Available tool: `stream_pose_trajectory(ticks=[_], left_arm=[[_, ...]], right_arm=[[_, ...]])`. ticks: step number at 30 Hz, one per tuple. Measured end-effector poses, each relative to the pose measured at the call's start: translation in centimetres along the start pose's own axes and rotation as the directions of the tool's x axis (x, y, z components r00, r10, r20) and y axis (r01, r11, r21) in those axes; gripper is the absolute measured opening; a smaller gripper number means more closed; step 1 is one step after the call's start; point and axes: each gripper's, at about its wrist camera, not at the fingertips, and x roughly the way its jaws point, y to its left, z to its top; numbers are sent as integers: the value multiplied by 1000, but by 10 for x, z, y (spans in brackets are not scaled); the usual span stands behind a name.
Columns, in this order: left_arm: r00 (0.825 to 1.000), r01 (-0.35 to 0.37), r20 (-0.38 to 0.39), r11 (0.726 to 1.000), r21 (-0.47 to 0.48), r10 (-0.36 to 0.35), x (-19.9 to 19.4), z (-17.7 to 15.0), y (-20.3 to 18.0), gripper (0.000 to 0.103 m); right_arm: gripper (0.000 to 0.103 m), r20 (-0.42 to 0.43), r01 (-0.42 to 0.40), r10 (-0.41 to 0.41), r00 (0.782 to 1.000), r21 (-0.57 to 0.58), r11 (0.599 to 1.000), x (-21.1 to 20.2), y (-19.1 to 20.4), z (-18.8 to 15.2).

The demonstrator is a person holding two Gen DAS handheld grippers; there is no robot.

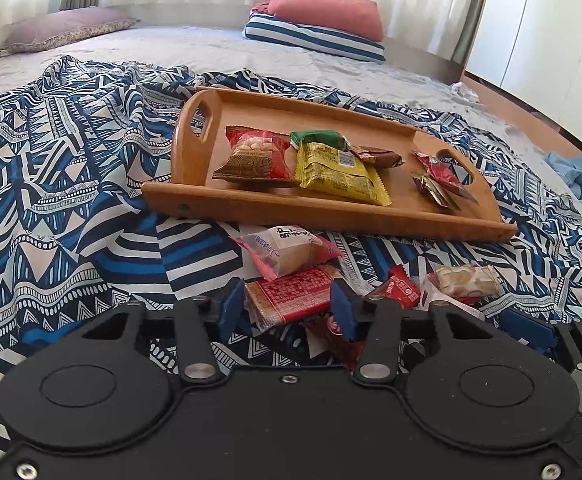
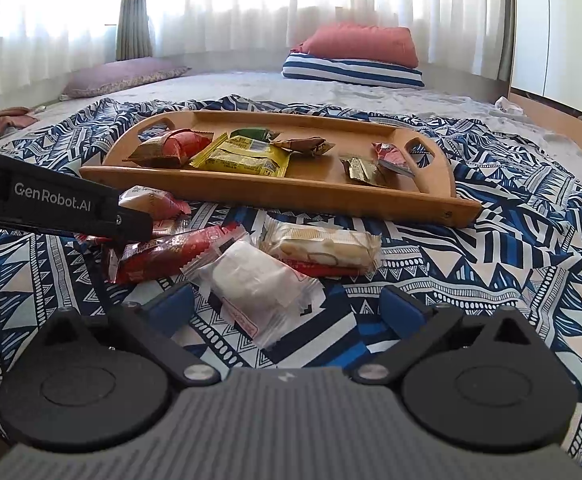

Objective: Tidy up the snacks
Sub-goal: 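Move both tools back to the snack pile, then grasp the red printed biscuit packet with the left tool while the right tool grasps the white packet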

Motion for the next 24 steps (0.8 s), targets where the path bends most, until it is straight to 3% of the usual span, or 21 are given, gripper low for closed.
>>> stream_pose_trajectory(ticks=[1,3,5,13,17,18,20,24], left_arm=[[1000,-5,-2,1000,0,5,1,0,0,46],[1000,-16,2,1000,2,16,3,1,-1,62],[1000,-25,-3,1000,12,25,5,3,-5,72],[996,-72,-52,997,-36,70,28,16,-22,87],[992,-111,-65,994,-8,110,38,19,-30,85],[991,-117,-64,993,2,117,39,19,-32,76],[990,-129,-56,991,40,132,37,16,-34,69],[993,-95,-60,994,49,98,28,13,-26,65]], right_arm=[[103,2,0,0,1000,-1,1000,0,0,0],[103,4,0,0,1000,0,1000,0,0,-1],[103,5,0,0,1000,-1,1000,0,0,-1],[103,9,1,-1,1000,-3,1000,0,0,-2],[103,9,-1,1,1000,-3,1000,0,0,-3],[103,9,-2,2,1000,-3,1000,0,0,-3],[103,11,-3,3,1000,-2,1000,0,0,-2],[103,14,-3,3,1000,-1,1000,-1,0,-3]])
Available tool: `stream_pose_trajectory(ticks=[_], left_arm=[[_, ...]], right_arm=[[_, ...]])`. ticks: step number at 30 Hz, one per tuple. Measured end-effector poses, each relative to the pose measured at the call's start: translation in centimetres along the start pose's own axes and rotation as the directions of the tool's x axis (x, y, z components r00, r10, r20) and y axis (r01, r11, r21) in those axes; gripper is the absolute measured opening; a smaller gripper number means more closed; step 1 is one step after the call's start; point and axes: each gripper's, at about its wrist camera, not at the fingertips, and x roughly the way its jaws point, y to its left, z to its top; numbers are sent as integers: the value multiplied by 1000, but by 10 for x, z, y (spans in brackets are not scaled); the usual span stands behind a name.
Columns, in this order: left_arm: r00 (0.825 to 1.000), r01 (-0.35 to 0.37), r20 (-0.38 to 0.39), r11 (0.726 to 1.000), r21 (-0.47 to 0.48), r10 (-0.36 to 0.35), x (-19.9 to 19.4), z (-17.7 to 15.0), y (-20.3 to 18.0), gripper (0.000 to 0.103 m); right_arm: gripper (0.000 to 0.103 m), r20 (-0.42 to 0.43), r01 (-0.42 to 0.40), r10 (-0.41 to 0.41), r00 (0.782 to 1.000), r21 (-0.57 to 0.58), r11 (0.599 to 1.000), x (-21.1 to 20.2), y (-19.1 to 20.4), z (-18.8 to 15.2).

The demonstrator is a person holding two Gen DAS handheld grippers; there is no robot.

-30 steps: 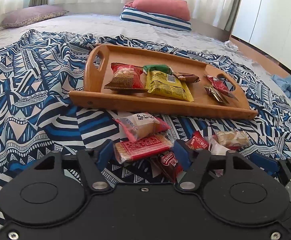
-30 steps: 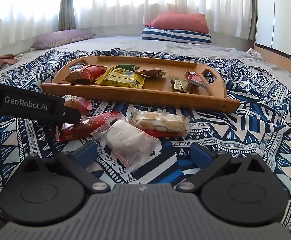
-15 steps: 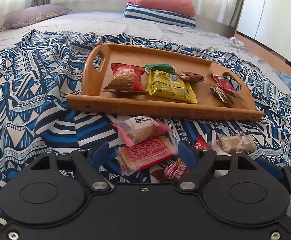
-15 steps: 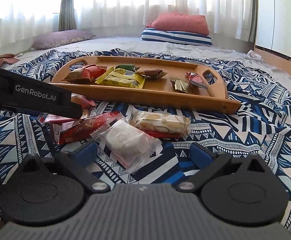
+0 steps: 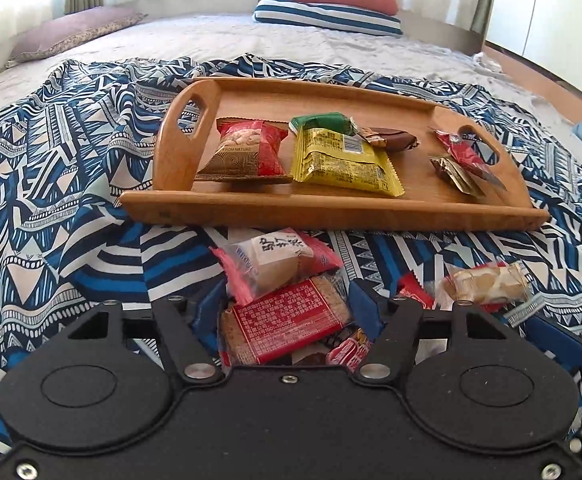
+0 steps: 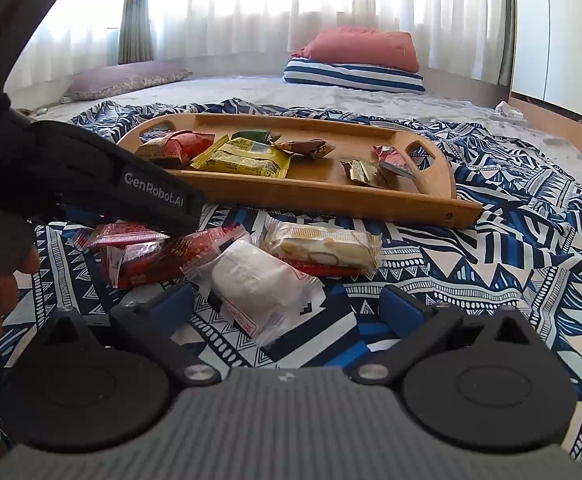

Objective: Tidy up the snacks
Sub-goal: 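Grasp the red printed biscuit packet with the left tool while the right tool grasps the white packet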

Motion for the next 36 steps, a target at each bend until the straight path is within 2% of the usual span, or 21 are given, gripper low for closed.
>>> stream_pose_trajectory(ticks=[6,14,17,20,22,24,31,36], left_arm=[[1000,19,-2,1000,-25,-19,-18,-5,18,65],[1000,26,15,999,-27,-25,-37,-12,30,65],[999,27,24,999,-23,-26,-42,-13,31,65],[999,30,29,999,-20,-29,-46,-13,33,65],[999,30,34,999,-17,-30,-49,-13,33,65],[999,30,37,999,-16,-30,-50,-12,34,65],[997,51,61,998,-21,-50,-59,-2,36,65],[994,66,83,998,-12,-65,-64,7,34,65]], right_arm=[[103,15,0,0,1000,30,1000,-6,-3,1],[91,23,-23,23,999,3,1000,-10,1,7],[84,17,-24,25,1000,-28,999,-8,7,11],[70,3,-22,22,1000,-35,999,-5,11,13],[55,-4,-26,26,1000,-35,999,-5,13,13],[50,-4,-24,24,1000,-44,999,-5,15,14],[42,2,-27,27,1000,-38,999,-14,14,18],[40,24,-23,24,999,-18,1000,-23,8,26]])
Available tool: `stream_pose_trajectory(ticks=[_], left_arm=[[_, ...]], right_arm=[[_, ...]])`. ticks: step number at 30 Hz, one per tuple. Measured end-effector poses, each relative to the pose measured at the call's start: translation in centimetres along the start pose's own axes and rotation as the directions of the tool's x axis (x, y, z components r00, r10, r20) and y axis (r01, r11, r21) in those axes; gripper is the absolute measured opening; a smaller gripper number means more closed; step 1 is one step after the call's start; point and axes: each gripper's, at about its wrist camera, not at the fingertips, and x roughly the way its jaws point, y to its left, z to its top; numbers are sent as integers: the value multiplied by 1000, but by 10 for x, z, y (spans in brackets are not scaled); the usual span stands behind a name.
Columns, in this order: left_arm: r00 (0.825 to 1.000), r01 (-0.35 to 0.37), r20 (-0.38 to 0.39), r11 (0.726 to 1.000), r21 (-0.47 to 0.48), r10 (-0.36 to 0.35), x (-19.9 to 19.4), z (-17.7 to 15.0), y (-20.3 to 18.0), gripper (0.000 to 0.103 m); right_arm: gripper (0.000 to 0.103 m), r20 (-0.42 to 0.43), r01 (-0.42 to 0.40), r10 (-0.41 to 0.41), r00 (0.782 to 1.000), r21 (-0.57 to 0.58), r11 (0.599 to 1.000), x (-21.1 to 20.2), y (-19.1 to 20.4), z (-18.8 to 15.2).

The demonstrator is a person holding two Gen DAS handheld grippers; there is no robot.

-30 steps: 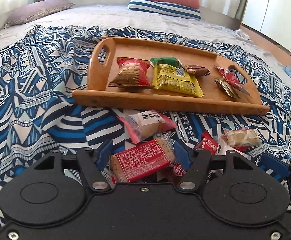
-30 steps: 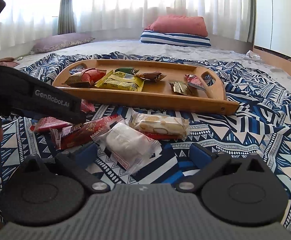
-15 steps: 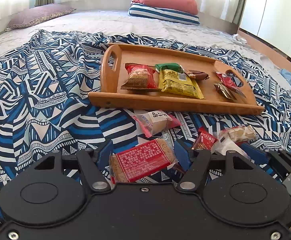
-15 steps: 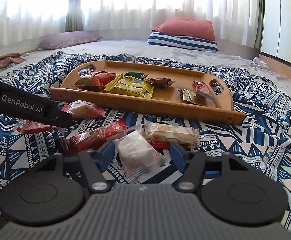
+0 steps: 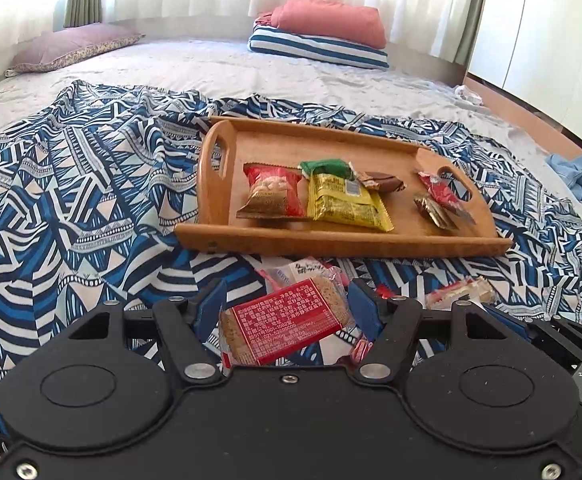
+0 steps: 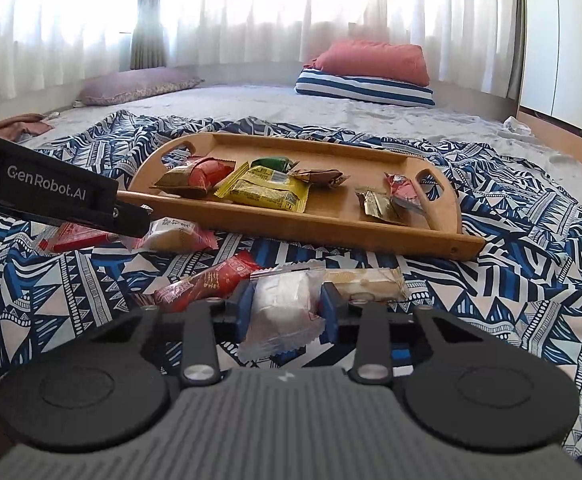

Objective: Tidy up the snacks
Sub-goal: 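Grasp the red printed biscuit packet with the left tool while the right tool grasps the white packet, then carry the red biscuit packet with the left tool while the right tool carries the white packet over the tray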

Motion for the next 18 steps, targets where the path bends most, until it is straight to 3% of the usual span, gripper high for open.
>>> stream_pose_trajectory(ticks=[9,18], left_arm=[[999,39,-2,999,-7,-39,4,18,-2,65],[994,104,19,993,-54,-104,27,57,0,65]], right_arm=[[40,47,27,-27,999,12,1000,-5,-13,19],[40,28,24,-26,999,93,995,23,-42,47]])
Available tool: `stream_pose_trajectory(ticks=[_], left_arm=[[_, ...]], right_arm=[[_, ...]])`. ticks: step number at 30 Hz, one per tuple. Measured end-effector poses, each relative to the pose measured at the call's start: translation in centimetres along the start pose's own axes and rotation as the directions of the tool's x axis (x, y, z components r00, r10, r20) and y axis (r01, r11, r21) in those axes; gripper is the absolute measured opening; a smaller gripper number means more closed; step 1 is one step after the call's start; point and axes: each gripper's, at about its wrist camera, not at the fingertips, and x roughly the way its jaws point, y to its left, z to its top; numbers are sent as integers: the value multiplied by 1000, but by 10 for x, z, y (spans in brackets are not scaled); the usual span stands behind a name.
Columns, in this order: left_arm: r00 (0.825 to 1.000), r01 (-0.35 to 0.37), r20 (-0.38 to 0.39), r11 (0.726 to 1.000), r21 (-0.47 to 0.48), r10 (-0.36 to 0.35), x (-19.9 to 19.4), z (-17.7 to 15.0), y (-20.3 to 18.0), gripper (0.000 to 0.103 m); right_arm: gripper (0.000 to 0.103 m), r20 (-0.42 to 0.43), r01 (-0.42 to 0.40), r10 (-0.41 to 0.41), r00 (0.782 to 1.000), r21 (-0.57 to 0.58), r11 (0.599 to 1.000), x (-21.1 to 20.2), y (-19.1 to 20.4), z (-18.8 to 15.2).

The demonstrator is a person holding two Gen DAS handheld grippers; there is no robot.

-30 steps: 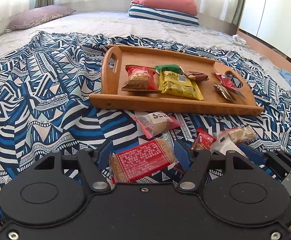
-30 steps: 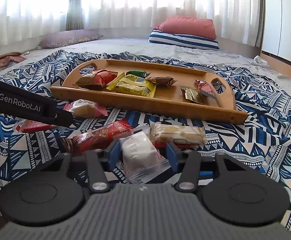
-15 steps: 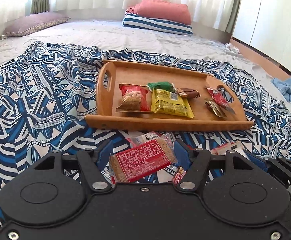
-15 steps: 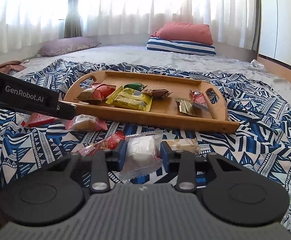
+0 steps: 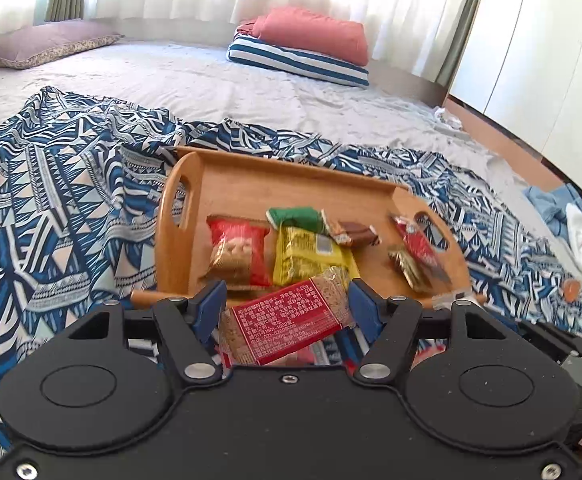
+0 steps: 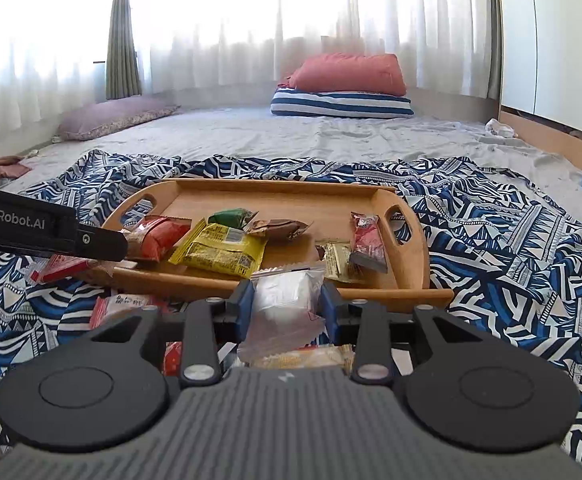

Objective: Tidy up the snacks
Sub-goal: 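Carry the red biscuit packet with the left tool while the right tool carries the white packet over the tray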

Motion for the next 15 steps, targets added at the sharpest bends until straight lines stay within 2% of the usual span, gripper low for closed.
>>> stream_pose_trajectory(ticks=[8,15], left_arm=[[1000,-10,24,1000,-27,11,41,52,13,65],[995,-94,18,996,6,94,96,84,17,65]], right_arm=[[40,-35,-2,3,999,42,999,38,-13,20],[40,-62,-4,3,998,-22,1000,75,-7,30]])
